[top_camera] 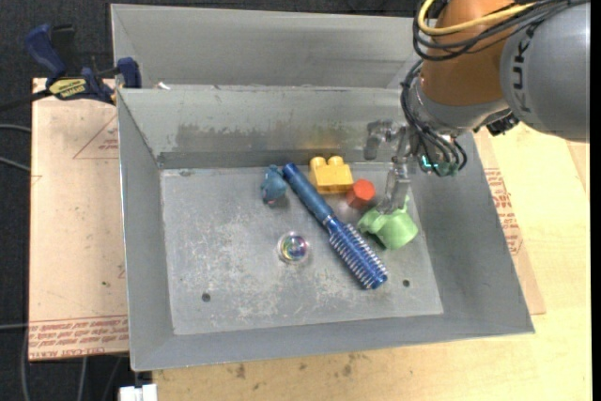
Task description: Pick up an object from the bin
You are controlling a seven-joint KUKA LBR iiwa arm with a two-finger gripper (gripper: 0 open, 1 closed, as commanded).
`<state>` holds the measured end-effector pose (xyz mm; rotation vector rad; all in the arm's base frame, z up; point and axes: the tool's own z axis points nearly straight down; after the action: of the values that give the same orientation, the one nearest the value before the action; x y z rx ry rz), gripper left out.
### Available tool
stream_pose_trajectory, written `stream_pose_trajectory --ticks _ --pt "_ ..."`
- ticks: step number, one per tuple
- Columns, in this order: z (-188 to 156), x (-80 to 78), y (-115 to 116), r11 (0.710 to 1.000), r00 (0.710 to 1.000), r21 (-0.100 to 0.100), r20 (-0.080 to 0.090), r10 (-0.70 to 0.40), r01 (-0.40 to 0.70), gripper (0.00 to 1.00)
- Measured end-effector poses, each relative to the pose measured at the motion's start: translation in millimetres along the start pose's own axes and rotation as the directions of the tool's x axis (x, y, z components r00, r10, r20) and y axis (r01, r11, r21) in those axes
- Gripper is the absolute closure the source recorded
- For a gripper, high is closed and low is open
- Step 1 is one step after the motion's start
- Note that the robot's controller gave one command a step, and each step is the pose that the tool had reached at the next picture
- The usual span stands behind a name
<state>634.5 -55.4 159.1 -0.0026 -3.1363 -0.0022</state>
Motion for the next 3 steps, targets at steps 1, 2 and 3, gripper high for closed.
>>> stream_pose_trajectory --ticks 1,2,3 --pt "85.1 47.7 11.1 0.957 0.957 -0.004 0.021 0.291 -0.291 0.0" --pt "80.2 44.2 11.2 0.957 0.957 -0.006 0.031 0.289 -0.289 1.0" --pt "85.8 49.2 12.2 0.958 0.957 -0.003 0.014 0.288 -0.288 0.0"
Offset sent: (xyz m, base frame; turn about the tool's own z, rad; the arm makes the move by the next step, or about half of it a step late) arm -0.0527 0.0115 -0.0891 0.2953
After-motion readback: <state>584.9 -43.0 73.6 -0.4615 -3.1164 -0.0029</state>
